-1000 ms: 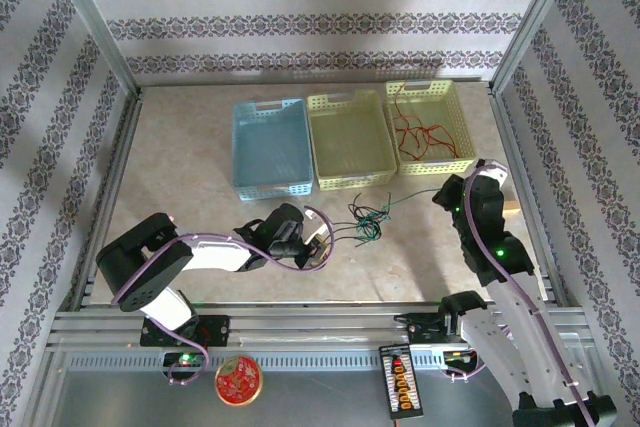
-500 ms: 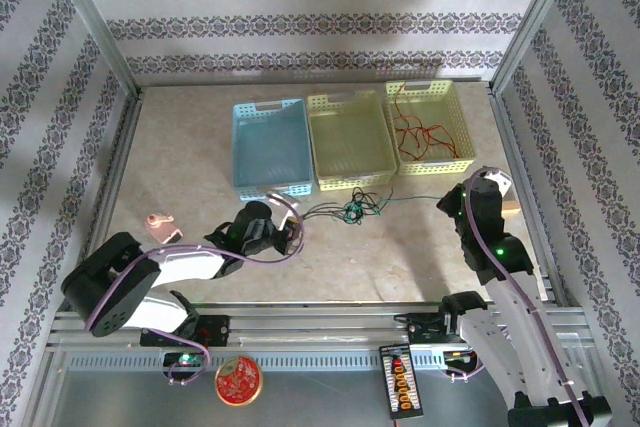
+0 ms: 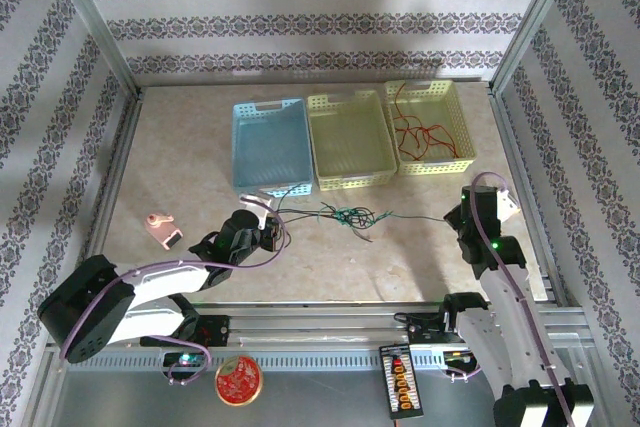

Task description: Untangle the cables

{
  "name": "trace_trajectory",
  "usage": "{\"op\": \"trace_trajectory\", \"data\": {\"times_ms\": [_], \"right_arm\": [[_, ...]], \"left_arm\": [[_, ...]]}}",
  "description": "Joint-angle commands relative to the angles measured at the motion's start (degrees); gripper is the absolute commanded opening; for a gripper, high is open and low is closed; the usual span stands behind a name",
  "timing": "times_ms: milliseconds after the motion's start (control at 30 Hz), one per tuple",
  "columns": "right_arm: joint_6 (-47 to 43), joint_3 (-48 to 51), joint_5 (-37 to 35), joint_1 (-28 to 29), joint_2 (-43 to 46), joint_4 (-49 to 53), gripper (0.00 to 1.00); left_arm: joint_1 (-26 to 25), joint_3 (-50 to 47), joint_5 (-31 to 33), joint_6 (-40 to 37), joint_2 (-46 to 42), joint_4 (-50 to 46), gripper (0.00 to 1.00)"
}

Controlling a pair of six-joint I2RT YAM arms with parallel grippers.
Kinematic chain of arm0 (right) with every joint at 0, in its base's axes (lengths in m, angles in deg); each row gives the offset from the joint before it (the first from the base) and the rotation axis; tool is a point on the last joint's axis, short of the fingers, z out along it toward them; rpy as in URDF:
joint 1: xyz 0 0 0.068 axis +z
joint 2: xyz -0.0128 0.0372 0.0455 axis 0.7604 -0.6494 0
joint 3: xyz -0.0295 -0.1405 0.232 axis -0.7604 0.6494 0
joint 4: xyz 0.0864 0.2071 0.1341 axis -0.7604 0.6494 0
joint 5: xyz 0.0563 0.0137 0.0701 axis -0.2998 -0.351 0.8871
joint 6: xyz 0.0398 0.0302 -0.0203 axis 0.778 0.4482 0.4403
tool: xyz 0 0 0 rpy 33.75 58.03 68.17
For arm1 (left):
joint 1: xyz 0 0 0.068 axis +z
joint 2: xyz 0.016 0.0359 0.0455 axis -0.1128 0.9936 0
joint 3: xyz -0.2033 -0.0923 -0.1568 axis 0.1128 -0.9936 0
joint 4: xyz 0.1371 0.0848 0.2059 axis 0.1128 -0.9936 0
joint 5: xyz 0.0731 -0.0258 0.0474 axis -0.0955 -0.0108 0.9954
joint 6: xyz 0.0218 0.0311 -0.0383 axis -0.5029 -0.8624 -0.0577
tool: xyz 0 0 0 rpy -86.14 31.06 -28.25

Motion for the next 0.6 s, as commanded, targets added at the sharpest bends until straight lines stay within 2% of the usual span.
{"op": "trace_trajectory", "data": {"times_ms": [0, 200, 267, 433, 500, 567], "right_arm": [[1.42, 0.94, -4.04, -3.24, -0.57, 1.91, 0.0], [0.62, 2.34, -2.15, -6.91, -1.67, 1.82, 0.0], [-0.17, 3.09, -0.03, -7.11, -2.32, 0.39, 0.0], [-3.3, 6.19, 12.06, -6.54, -6.04, -7.71, 0.0], [-3.53, 6.48, 14.37, -5.77, -7.2, -8.46, 0.08], [-4.65, 6.64, 15.25, -4.54, -6.78, -9.38, 0.32]], "left_arm": [[1.32, -1.25, 9.69, 3.26, -1.31, -4.78, 0.0], [1.84, -2.14, 13.39, 5.27, -3.75, -5.46, 0.0], [1.84, -1.74, 11.25, 3.71, -3.56, -5.28, 0.0], [1.71, 0.84, 2.24, 0.78, 1.1, -3.78, 0.0], [1.26, 1.72, -0.08, 0.36, 3.27, -1.81, 0.0], [0.43, 3.07, -1.59, -0.54, 5.63, -1.2, 0.0]]}}
